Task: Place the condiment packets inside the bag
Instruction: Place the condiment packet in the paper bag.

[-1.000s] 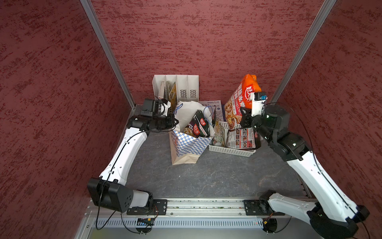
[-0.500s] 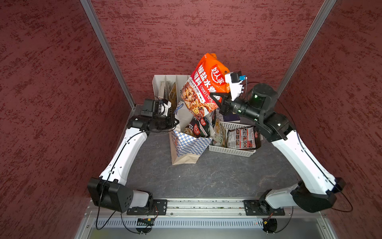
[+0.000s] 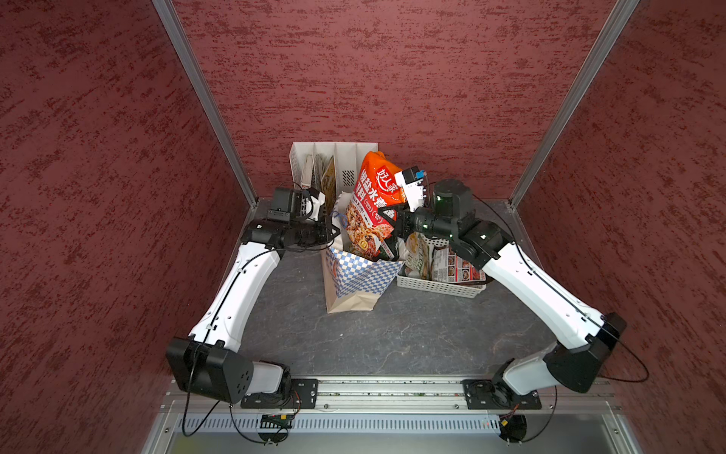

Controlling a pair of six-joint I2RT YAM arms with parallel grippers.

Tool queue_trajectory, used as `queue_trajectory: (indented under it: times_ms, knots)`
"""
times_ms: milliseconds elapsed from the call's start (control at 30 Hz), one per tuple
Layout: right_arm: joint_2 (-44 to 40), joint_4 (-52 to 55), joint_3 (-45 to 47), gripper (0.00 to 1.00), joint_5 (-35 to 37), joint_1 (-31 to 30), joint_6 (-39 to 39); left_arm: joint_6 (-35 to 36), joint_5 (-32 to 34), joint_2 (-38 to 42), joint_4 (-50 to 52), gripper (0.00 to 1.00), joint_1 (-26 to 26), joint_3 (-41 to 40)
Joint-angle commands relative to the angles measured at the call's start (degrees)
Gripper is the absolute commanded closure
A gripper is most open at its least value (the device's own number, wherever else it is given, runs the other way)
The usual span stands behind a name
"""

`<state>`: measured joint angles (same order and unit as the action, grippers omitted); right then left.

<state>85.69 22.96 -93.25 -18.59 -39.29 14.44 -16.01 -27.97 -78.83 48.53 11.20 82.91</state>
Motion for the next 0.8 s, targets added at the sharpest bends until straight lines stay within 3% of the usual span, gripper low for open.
queue_trajectory:
  times_ms: [0, 267, 433, 600, 667, 767]
  knots:
    - [-0.3, -3.2, -1.5, 1.00, -4.1, -1.5, 0.7, 1.1, 0.1, 1.5, -3.5, 1.00, -0.2, -0.3]
    - [0.6, -10.3, 3.3, 1.00, -2.6, -2.1, 11.6, 3.2, -0.3, 3.7, -9.1, 1.00, -0.2, -3.8]
    - [-0.4, -8.5, 6.8, 1.00, 8.6, -3.8, 9.5, 3.4, 1.6, 3.3, -8.9, 1.00, -0.2, -4.1]
    - [-8.3, -7.7, 12.9, 1.00, 20.4, -3.9, 6.7, 3.2, 4.2, 3.7, -8.8, 1.00, -0.3, -4.1]
    - [-9.7, -7.6, 14.0, 1.00, 19.6, -3.9, 5.7, 2.9, 4.6, 3.8, -9.1, 1.00, -0.4, -4.1]
    - [-8.4, -7.8, 13.4, 1.00, 11.3, -3.9, 5.4, 2.4, 4.2, 3.8, -9.9, 1.00, -0.5, -4.4]
